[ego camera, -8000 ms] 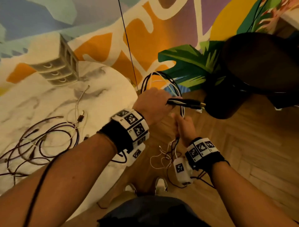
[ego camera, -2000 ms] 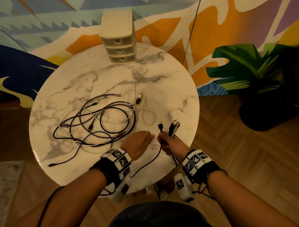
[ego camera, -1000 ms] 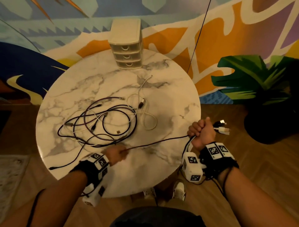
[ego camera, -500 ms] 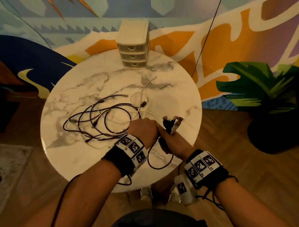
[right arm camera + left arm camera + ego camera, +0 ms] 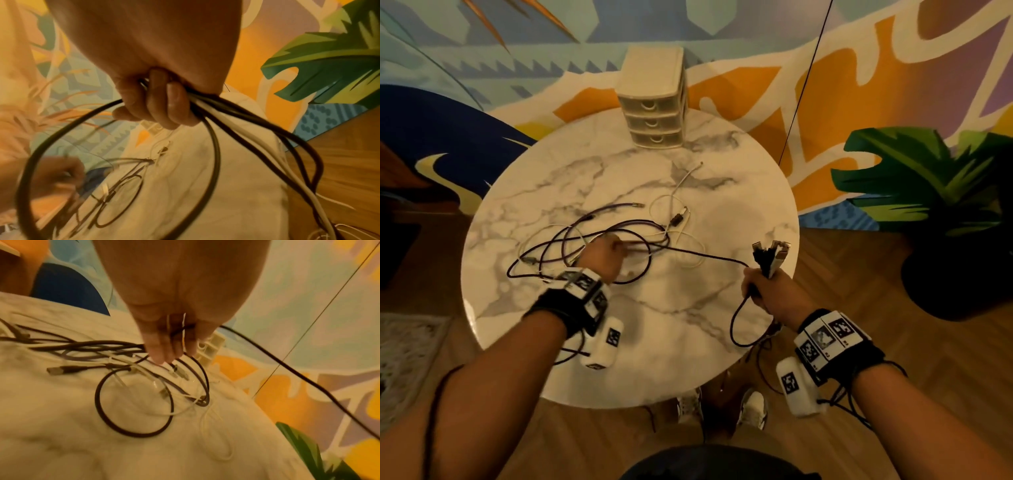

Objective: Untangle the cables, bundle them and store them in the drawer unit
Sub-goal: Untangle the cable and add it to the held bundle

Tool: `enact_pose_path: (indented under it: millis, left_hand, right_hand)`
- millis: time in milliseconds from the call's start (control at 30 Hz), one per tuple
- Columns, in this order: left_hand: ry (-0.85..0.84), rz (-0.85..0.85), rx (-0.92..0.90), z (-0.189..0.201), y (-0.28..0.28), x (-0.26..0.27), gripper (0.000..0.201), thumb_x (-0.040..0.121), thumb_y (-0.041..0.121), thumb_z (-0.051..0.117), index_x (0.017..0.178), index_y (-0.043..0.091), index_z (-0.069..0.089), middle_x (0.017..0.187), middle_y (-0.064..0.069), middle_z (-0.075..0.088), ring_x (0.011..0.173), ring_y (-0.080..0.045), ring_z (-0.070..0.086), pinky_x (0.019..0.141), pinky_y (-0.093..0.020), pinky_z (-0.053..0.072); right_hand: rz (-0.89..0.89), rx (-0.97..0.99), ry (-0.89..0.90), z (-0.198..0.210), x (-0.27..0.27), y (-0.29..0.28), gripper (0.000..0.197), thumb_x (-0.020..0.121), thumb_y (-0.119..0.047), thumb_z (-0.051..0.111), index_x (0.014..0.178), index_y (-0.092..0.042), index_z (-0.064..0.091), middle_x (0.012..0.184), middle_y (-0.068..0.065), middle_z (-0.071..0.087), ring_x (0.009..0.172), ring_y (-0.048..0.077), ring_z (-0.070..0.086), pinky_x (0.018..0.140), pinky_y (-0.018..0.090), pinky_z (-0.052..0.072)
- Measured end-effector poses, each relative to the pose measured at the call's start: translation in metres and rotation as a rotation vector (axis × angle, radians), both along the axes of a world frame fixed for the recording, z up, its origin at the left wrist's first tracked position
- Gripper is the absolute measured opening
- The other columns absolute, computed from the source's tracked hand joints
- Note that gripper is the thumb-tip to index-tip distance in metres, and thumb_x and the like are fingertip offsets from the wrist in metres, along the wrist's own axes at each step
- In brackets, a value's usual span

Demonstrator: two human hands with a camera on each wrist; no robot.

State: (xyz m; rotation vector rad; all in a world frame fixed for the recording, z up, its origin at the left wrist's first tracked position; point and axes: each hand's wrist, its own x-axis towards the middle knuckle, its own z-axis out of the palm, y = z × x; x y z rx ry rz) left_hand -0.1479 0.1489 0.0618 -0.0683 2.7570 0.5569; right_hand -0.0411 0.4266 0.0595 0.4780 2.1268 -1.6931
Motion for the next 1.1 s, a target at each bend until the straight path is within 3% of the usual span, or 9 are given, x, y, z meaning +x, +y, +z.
enact_pose_path:
  millis: [67, 200, 300, 433, 667, 767, 900, 1000, 1100]
  left_hand:
    - [0.194, 0.010, 0.090, 0.007, -0.007, -0.007, 0.024, 0.096, 0.019, 0.044, 0.097, 0.004, 0.064, 0.098, -0.020, 0.062, 0.090, -0.036, 0.058, 0.075, -0.039, 0.043]
    - [-0.153, -0.120, -0.217, -0.011, -0.015, 0.003, 0.042, 0.099, 0.040, 0.033, 0.108, 0.011, 0.062, 0.103, -0.018, 0.064, 0.093, -0.034, 0.058, 0.072, -0.035, 0.043]
    - [0.007, -0.034, -0.099, -0.005, -0.019, 0.005, 0.048, 0.099, 0.045, 0.030, 0.104, 0.011, 0.064, 0.101, -0.012, 0.066, 0.092, -0.031, 0.059, 0.073, -0.034, 0.043]
    - [0.192, 0.082, 0.236, 0.017, 0.003, 0.010, 0.058, 0.097, 0.053, 0.028, 0.067, 0.016, 0.062, 0.070, -0.006, 0.067, 0.068, -0.029, 0.063, 0.074, -0.039, 0.051]
    - [0.191, -0.043, 0.405, 0.046, 0.075, 0.040, 0.054, 0.097, 0.045, 0.038, 0.059, 0.014, 0.060, 0.053, -0.001, 0.062, 0.045, -0.016, 0.055, 0.055, -0.029, 0.044]
    - [0.014, -0.145, 0.524, 0.061, 0.117, 0.059, 0.047, 0.097, 0.041, 0.041, 0.062, 0.015, 0.060, 0.055, -0.003, 0.061, 0.041, -0.016, 0.050, 0.049, -0.029, 0.044]
    - [-0.006, -0.545, 0.351, 0.079, 0.171, 0.090, 0.045, 0.100, 0.036, 0.034, 0.066, 0.016, 0.055, 0.061, 0.001, 0.058, 0.055, -0.015, 0.052, 0.059, -0.033, 0.041]
    - [-0.087, -0.790, 0.285, 0.072, 0.194, 0.112, 0.036, 0.102, 0.027, 0.035, 0.067, 0.022, 0.042, 0.061, 0.001, 0.052, 0.062, -0.021, 0.055, 0.062, -0.035, 0.043]
    - [-0.328, -0.794, 0.274, 0.042, 0.205, 0.127, 0.037, 0.100, 0.036, 0.037, 0.077, 0.013, 0.055, 0.078, -0.014, 0.063, 0.070, -0.031, 0.060, 0.065, -0.039, 0.051]
  right_hand:
    - [0.058, 0.053, -0.014, -0.007, -0.003, 0.003, 0.049, 0.100, -0.026, 0.038, 0.059, -0.007, 0.058, 0.042, -0.001, 0.042, 0.033, 0.004, 0.034, 0.042, 0.016, 0.029]
    - [0.042, 0.094, -0.050, -0.020, -0.007, 0.013, 0.050, 0.100, -0.026, 0.039, 0.059, -0.008, 0.061, 0.044, 0.002, 0.043, 0.036, 0.009, 0.036, 0.045, 0.021, 0.031]
    - [-0.065, 0.120, -0.029, -0.023, -0.009, 0.027, 0.052, 0.100, -0.032, 0.039, 0.059, -0.009, 0.062, 0.048, 0.005, 0.044, 0.042, 0.014, 0.038, 0.049, 0.027, 0.031]
    - [-0.432, 0.167, 0.072, -0.014, -0.015, 0.045, 0.055, 0.099, -0.042, 0.037, 0.063, -0.010, 0.062, 0.048, 0.003, 0.045, 0.044, 0.017, 0.041, 0.050, 0.029, 0.031]
    - [-1.044, -0.039, 0.301, 0.033, -0.021, 0.057, 0.034, 0.091, -0.053, 0.047, 0.071, -0.026, 0.041, 0.062, -0.010, 0.045, 0.053, 0.004, 0.042, 0.053, 0.021, 0.036]
    - [-0.815, -0.225, 0.370, 0.061, -0.008, 0.043, 0.035, 0.096, -0.041, 0.043, 0.068, -0.021, 0.043, 0.056, -0.007, 0.040, 0.042, 0.000, 0.036, 0.042, 0.014, 0.031]
    - [-0.323, -0.130, 0.265, 0.063, 0.012, 0.024, 0.059, 0.096, -0.048, 0.034, 0.083, -0.001, 0.068, 0.054, 0.002, 0.046, 0.045, 0.008, 0.046, 0.047, 0.018, 0.040]
    - [-0.292, -0.071, 0.269, 0.057, 0.016, 0.042, 0.050, 0.099, -0.039, 0.038, 0.083, -0.006, 0.072, 0.055, 0.006, 0.037, 0.043, 0.010, 0.035, 0.047, 0.026, 0.031]
    - [-0.268, 0.116, 0.188, 0.046, 0.027, 0.071, 0.052, 0.100, -0.036, 0.039, 0.069, -0.008, 0.070, 0.050, 0.005, 0.044, 0.041, 0.007, 0.035, 0.048, 0.024, 0.028]
